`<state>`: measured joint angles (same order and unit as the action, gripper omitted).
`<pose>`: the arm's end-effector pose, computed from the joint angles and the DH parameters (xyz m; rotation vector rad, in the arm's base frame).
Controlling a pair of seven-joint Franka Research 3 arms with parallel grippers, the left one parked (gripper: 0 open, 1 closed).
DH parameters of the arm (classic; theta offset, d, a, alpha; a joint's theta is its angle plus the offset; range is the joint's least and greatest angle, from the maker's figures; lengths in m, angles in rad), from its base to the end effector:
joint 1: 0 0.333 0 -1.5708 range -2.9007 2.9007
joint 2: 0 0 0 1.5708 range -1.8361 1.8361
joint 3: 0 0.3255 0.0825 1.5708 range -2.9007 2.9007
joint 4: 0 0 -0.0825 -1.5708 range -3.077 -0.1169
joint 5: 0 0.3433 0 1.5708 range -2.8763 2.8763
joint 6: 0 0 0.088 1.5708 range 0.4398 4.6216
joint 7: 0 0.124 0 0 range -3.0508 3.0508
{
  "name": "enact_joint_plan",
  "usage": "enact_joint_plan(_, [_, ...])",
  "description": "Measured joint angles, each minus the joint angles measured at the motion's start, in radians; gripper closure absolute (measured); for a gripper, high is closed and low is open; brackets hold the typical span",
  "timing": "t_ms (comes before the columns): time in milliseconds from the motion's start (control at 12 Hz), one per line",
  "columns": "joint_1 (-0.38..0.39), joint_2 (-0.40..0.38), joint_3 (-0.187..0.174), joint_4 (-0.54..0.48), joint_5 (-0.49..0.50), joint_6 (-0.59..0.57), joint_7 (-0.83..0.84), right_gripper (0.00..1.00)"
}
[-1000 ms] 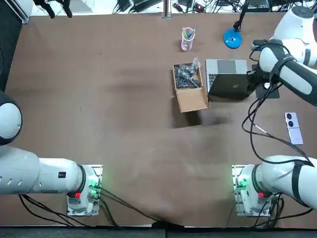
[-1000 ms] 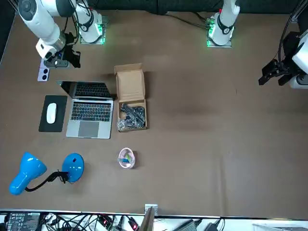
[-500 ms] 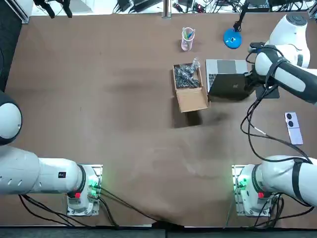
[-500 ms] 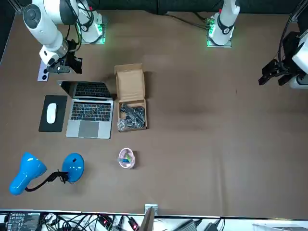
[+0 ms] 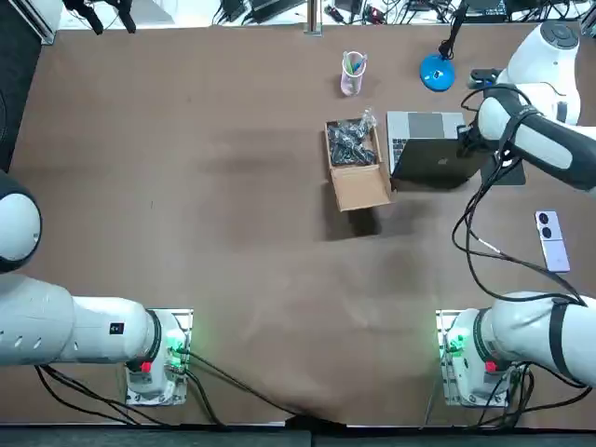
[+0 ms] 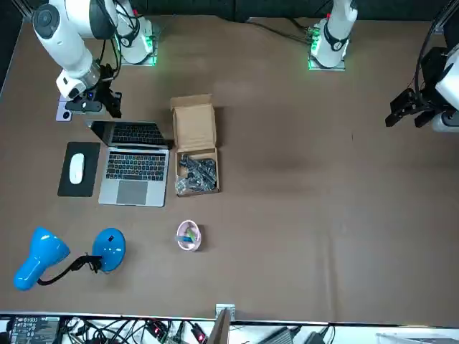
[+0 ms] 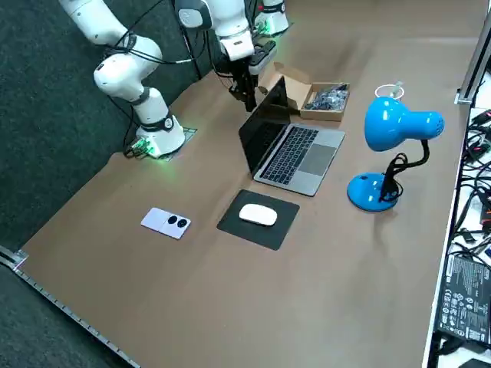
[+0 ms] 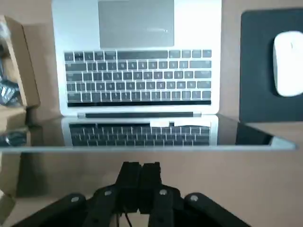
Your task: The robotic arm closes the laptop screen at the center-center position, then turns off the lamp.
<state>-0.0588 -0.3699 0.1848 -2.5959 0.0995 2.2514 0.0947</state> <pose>0.3700 0.0508 0.3984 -3.1271 0.0658 -0.0318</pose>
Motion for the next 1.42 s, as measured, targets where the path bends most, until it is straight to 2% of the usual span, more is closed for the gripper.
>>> enact_joint_plan(250, [0.001, 0.044, 0.001, 0.023, 0.0, 0.059, 0.01, 0.98])
enact_joint_plan(333, [0.001, 0.096, 0.002, 0.057, 0.0, 0.086, 0.012, 0.98])
enact_joint_plan(917, [-0.003, 0.303, 0.0, 0.257, 0.0, 0.11, 0.019, 0.98])
enact_joint_plan(1417, [-0.005, 0.523, -0.009, 0.395, -0.006, 0.193, 0.019, 0.98])
